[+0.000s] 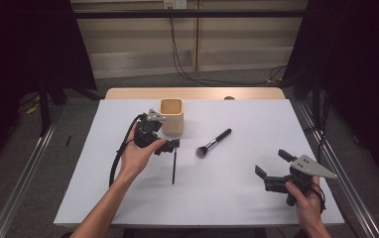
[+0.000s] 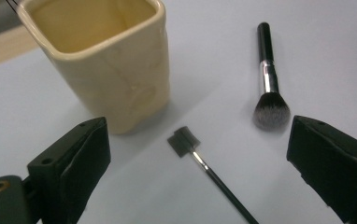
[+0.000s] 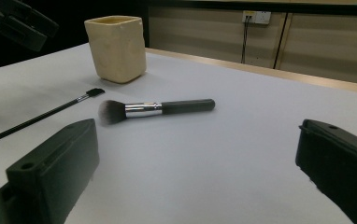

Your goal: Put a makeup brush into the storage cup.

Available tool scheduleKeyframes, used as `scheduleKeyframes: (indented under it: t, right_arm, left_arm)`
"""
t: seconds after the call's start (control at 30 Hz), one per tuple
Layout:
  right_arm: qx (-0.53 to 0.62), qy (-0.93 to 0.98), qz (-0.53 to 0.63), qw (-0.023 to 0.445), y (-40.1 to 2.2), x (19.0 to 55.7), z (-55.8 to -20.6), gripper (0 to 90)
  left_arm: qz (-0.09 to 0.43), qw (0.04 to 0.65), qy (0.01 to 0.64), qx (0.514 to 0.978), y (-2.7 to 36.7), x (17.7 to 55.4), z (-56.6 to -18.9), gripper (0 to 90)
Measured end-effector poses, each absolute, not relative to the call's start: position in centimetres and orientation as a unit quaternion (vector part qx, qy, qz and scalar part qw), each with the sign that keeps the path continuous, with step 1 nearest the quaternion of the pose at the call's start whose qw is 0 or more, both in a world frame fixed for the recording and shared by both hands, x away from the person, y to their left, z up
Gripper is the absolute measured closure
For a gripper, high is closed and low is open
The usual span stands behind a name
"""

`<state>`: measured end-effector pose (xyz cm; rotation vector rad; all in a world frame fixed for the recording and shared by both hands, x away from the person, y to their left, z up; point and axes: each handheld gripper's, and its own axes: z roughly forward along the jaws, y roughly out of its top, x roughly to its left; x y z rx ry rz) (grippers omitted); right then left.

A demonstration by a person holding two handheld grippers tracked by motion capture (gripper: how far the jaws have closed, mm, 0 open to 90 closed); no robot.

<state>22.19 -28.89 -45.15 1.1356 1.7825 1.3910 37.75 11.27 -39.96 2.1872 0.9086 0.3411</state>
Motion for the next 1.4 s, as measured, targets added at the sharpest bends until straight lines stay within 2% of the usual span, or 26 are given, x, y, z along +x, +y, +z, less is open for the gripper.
scheduleKeyframes:
  t: [0.47,0.7,0.97,1.4]
  right_arm:
    - [0.426,0.675,0.525,0.296,-28.8,22.2,-45.2,0.0]
    - [0.426,0.675,0.525,0.295,-28.8,22.2,-45.2,0.0]
    - [0.424,0.678,0.524,0.292,-28.8,22.3,-45.3,0.0]
    - [0.423,0.680,0.522,0.292,-28.8,22.3,-45.3,0.0]
  left_arm:
    - [0.090,0.276,0.381,0.878,10.2,38.6,-40.7,8.0]
    - [0.086,0.245,0.402,0.878,9.8,39.1,-41.1,9.4]
    - [0.108,0.184,0.427,0.879,9.1,39.7,-41.6,7.9]
    - [0.071,0.119,0.437,0.889,8.2,40.8,-42.6,11.0]
